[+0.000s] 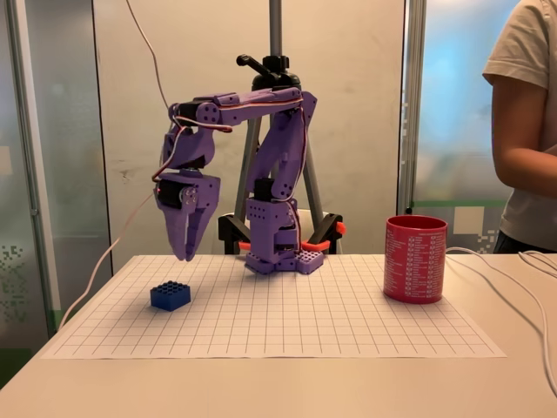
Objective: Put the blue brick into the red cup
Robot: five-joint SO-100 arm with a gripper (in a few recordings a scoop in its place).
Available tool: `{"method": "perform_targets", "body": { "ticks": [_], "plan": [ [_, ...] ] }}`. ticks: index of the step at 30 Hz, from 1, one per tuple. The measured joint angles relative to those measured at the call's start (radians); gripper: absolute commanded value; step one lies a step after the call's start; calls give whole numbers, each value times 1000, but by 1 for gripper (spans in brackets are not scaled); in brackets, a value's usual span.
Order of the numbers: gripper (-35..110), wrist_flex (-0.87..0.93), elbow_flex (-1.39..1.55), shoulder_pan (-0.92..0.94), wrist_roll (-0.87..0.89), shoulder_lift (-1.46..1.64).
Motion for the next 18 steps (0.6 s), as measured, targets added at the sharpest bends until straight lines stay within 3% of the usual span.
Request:
{"method": "perform_targets", "body": {
  "ticks": [4,18],
  "plan": [
    [33,-21,32,-38,-101,-20],
    [35,-112,71,63,-184,-210]
  ]
}}
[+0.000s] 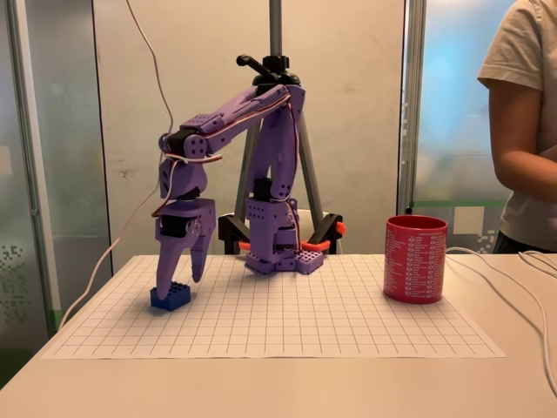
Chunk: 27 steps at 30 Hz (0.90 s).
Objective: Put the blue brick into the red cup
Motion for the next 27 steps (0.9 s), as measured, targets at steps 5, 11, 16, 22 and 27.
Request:
{"method": "perform_targets", "body": {
  "ticks": [5,11,16,22,27],
  "plan": [
    [0,-63,-6,-2,-8,-8],
    [0,-104,-6,-2,40,-8],
    [0,-175,-6,-2,123,-8],
    [0,-275,-84,6,304,11],
    [0,-230,-224,-130,385,87]
  ]
}}
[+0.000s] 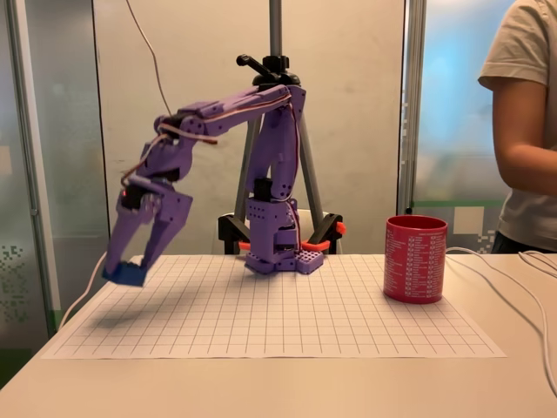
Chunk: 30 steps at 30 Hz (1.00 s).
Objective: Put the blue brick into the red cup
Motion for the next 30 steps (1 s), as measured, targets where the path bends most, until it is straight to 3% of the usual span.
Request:
{"method": "perform_targets", "body": {
  "ticks": [14,22,30],
  "plan": [
    [0,337,-238,-825,126,296],
    [0,571,-242,-1431,376,339],
    [0,672,-204,-1637,514,367]
  ]
}}
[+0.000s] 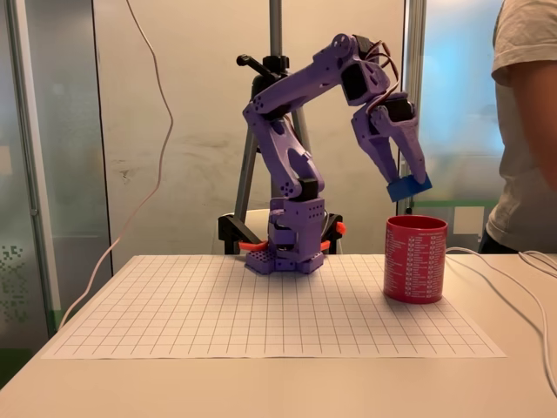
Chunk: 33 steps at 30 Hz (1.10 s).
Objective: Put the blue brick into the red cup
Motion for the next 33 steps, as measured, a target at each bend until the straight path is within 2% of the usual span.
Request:
{"method": "perform_targets", "body": {
  "ticks": [9,26,27,29,30,33],
  "plan": [
    [0,21,64,-239,138,8],
    [0,-120,98,-206,71,2],
    [13,-120,98,-206,67,0],
    [58,-120,98,-215,48,2],
    [64,-118,106,-224,40,6],
    [64,-137,140,-255,25,71]
  ]
}}
